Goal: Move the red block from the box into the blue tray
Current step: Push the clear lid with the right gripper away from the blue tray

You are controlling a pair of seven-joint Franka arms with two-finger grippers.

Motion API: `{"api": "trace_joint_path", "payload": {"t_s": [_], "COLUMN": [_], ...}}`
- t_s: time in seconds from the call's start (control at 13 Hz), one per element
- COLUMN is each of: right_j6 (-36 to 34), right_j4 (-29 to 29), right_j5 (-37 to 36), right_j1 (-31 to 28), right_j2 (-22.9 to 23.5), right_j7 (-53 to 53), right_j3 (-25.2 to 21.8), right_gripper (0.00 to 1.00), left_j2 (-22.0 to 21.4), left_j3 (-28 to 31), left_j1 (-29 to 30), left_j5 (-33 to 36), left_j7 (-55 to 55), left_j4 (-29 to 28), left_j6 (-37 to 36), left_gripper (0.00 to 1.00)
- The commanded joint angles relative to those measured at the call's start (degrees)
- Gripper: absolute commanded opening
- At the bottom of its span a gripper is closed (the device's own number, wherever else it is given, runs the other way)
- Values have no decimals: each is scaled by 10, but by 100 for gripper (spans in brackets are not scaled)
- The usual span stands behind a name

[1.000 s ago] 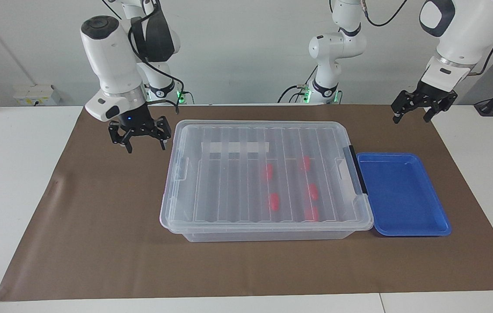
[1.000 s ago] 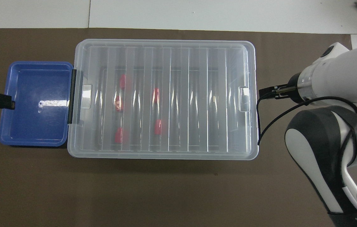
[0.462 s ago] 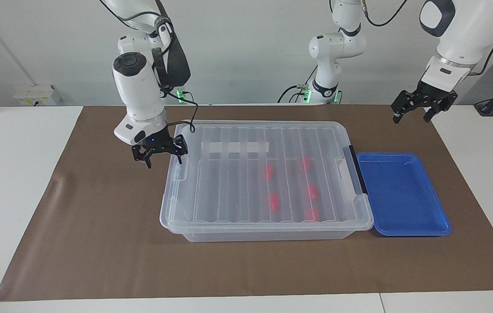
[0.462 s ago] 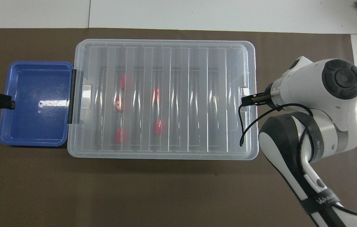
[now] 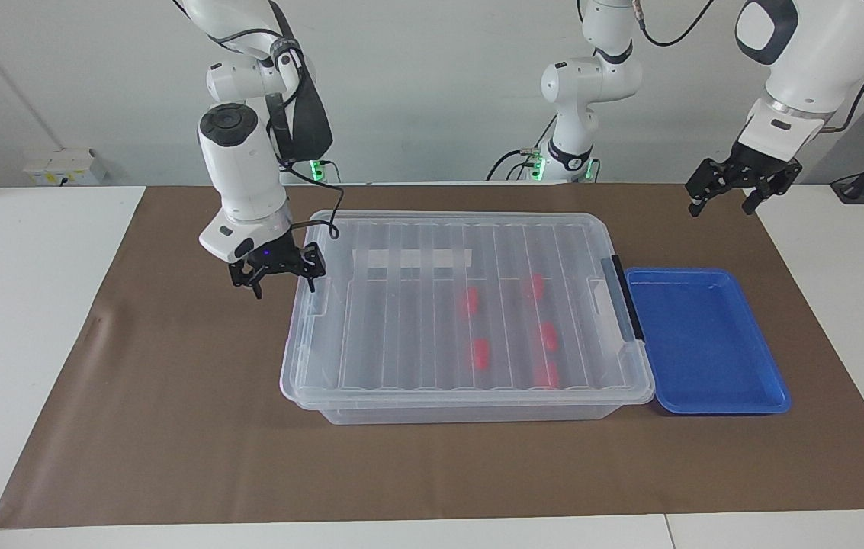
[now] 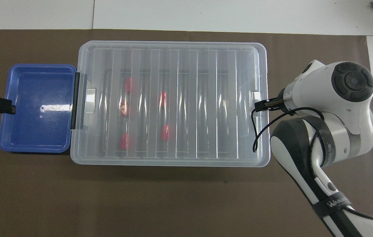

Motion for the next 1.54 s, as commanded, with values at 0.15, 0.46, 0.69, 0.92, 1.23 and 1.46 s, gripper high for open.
{"api": "trace_joint_path", "payload": {"t_s": [0.15,0.46,0.69,0.92,1.23,1.46], "right_j6": [9,-2,-9,-16,-20,-24], "right_j4": [-3,3,5,7,7,7], "right_j5": [-64,-88,-88,-88,-88,-101], "right_j1": [-18,-44,-61,-74,-87,-96], "right_j2": [3,5,4,2,2,1], "right_j7": [3,1,-1,-2,-2,-3], "right_j3": [2,2,2,2,1,0], "right_gripper": [100,100,100,100,100,100], "left_j2": [-16,-16,-16,-16,-16,-16], "left_j3": [-4,-4,-4,-4,-4,-4], "left_j1": [8,8,8,8,8,8], "left_j5": [-7,-7,-7,-7,-7,-7], "left_j7": [-4,-4,-4,-4,-4,-4], "left_j4": [-15,-14,-15,-15,-15,-15], "left_j6": [4,4,4,4,4,6], "left_gripper": [100,100,100,100,100,100]}}
